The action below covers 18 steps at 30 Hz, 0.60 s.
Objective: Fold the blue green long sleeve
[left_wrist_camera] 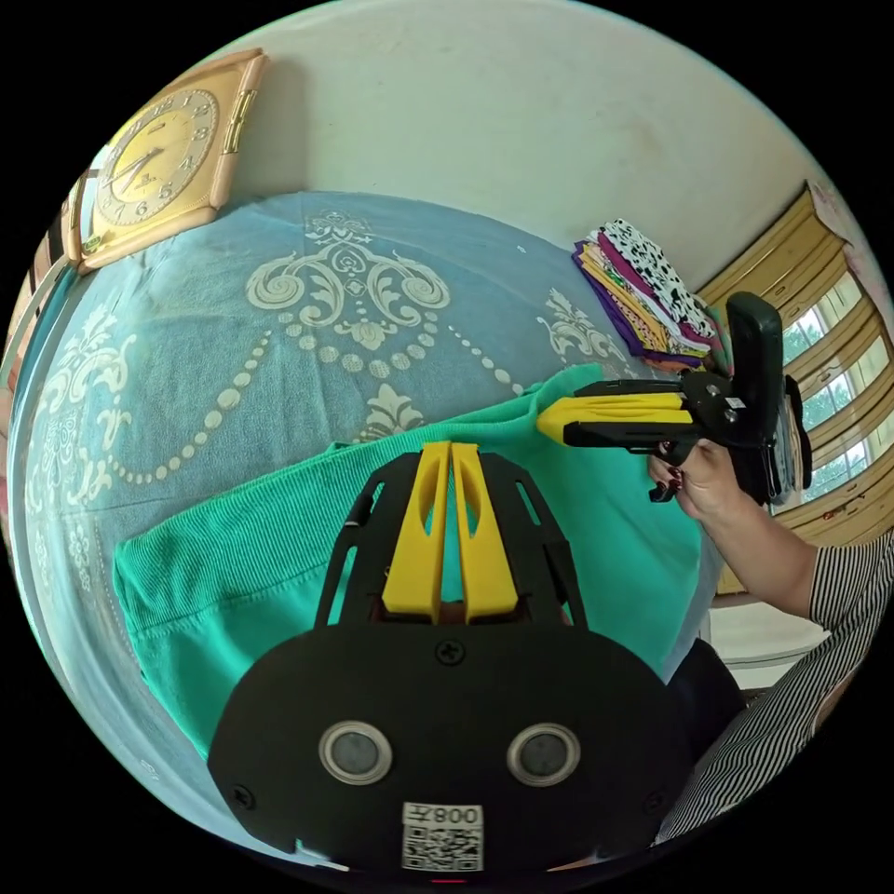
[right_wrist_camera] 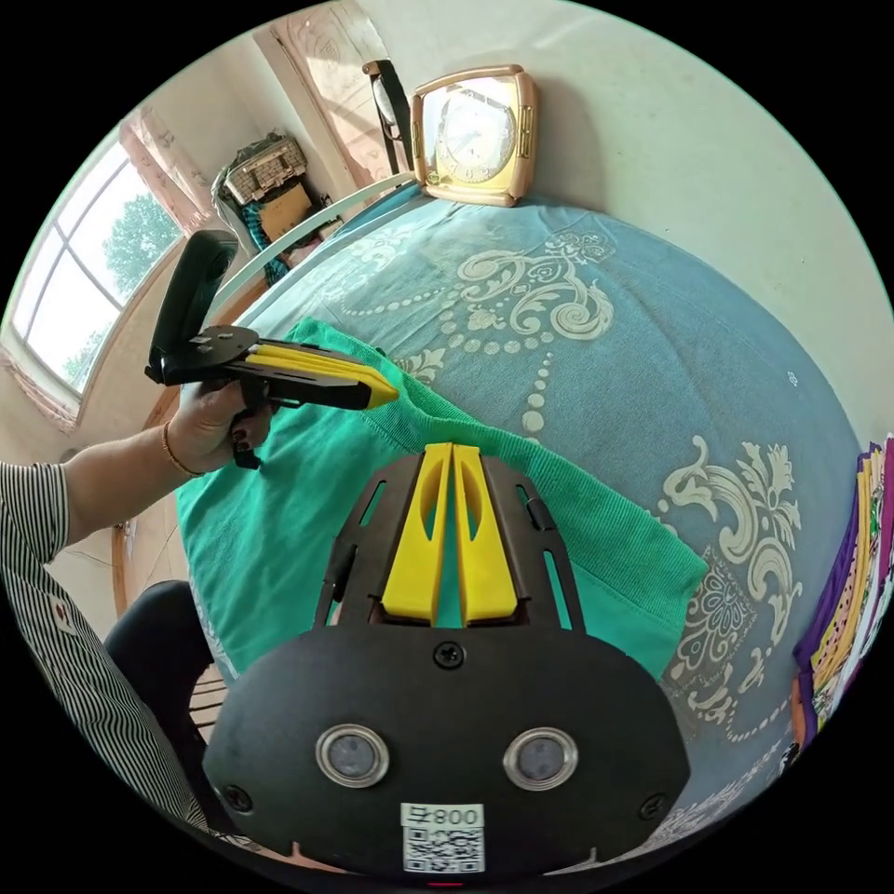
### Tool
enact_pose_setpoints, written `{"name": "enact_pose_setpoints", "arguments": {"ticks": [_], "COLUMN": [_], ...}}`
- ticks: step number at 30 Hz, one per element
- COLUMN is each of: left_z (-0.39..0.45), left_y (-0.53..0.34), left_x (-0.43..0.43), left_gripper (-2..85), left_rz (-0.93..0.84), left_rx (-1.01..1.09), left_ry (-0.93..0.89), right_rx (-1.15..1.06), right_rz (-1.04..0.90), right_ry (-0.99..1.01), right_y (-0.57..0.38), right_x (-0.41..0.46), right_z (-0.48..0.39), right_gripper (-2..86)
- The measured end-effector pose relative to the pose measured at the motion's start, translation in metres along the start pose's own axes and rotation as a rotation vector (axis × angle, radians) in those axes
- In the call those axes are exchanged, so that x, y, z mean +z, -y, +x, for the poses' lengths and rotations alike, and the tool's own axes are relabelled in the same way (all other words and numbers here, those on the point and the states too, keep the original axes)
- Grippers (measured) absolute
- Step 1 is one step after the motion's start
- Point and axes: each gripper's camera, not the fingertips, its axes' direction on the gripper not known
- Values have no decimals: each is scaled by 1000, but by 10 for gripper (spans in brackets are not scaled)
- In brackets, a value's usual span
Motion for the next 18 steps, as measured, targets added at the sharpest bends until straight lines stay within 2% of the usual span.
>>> {"name": "enact_pose_setpoints", "arguments": {"ticks": [4,9,12,14,18], "left_z": [-3,10,28,33,29], "left_y": [-1,-15,-16,-13,-19], "left_x": [10,-2,-1,12,7], "left_gripper": [2,2,2,2,1], "left_rz": [-12,54,51,-13,6], "left_rx": [-39,-65,-20,-16,-59], "left_ry": [12,-76,-76,-4,-55], "right_rx": [36,122,158,218,396], "right_rz": [-86,-37,21,41,41], "right_ry": [-12,73,29,-27,-86], "right_y": [20,17,-6,-25,-63], "right_x": [13,-15,-58,-82,-116], "right_z": [12,31,41,55,100], "right_gripper": [0,0,0,0,0]}}
